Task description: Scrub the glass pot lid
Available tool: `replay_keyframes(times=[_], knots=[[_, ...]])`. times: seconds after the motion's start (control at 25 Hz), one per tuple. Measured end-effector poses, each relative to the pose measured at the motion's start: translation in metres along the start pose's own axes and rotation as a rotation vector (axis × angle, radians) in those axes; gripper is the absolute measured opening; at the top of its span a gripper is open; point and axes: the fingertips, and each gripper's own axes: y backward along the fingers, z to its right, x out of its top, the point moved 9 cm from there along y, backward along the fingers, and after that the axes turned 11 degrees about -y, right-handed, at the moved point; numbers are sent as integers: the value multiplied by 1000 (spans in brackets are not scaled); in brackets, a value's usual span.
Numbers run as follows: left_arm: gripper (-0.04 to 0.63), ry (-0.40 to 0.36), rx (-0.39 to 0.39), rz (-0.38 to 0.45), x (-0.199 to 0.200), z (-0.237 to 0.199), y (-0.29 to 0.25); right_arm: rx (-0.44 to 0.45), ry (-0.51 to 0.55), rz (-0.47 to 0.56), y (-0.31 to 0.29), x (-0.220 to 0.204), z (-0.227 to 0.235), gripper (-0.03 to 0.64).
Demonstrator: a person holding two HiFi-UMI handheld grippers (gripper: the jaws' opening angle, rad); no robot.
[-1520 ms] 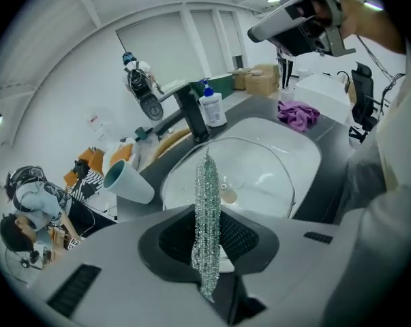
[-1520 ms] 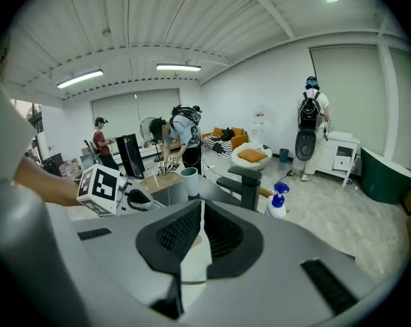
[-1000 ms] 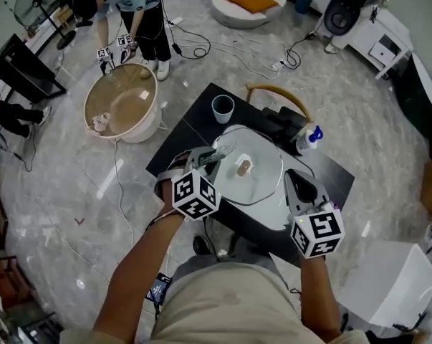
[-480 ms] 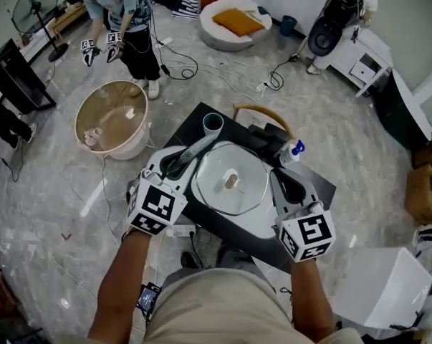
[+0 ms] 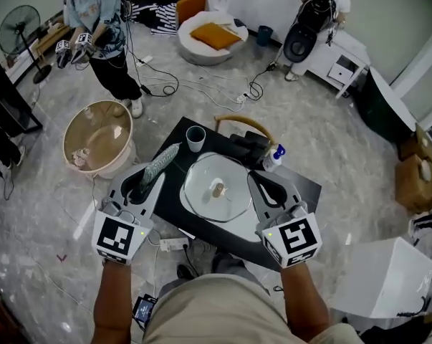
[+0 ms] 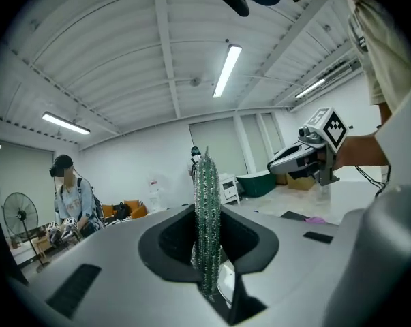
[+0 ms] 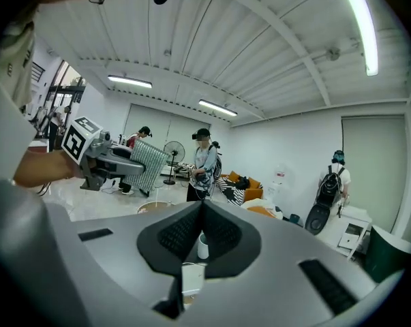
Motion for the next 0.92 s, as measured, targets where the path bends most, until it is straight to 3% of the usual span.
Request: replay_keyframes(times=[0.68, 0.92], knots=[[84, 8, -25, -28, -10, 6, 29, -28, -26, -3, 11, -1, -13, 23], [84, -13, -25, -1, -19, 5, 25, -34, -29, 2, 7, -8, -12, 23]])
